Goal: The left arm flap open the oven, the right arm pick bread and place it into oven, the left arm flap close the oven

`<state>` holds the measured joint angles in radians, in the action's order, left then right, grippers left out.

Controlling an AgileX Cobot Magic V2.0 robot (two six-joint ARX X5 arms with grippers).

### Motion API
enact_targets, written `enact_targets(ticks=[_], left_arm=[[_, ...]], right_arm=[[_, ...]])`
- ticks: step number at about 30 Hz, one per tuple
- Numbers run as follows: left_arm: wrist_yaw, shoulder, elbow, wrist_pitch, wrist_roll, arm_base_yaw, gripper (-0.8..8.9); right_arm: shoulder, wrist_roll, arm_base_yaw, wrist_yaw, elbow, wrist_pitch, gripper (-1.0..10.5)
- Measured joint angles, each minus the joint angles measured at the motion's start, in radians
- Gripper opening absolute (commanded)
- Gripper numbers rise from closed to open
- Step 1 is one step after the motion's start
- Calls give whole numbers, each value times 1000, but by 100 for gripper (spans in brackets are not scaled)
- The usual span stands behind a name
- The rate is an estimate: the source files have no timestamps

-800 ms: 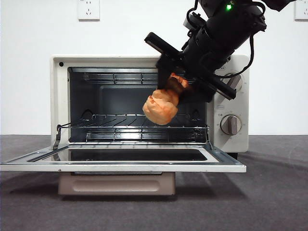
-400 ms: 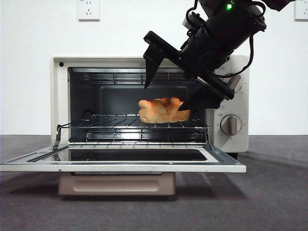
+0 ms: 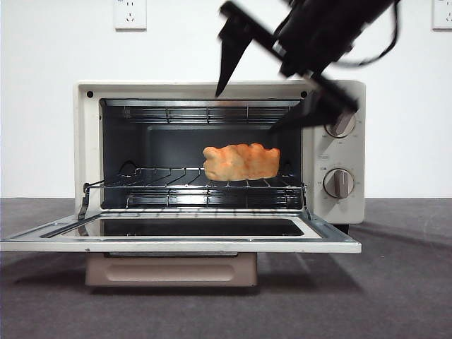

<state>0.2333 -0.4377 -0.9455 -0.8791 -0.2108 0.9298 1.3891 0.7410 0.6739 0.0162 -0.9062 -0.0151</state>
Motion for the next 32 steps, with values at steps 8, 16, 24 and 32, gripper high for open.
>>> enact_targets(ticks=[8, 16, 24, 32], left_arm=[[0, -102, 0, 0, -54, -4, 10], [-35, -256, -123, -3, -96, -73, 10], [-346, -400, -175, 4, -87, -291, 10], [-590, -647, -175, 6, -19, -592, 10]], right_arm=[[-282, -124, 27, 102, 0, 326, 433], [-596, -302, 28, 116, 0, 640, 433], [-854, -397, 28, 116, 0, 852, 432], [-1005, -405, 28, 116, -2, 991, 433]])
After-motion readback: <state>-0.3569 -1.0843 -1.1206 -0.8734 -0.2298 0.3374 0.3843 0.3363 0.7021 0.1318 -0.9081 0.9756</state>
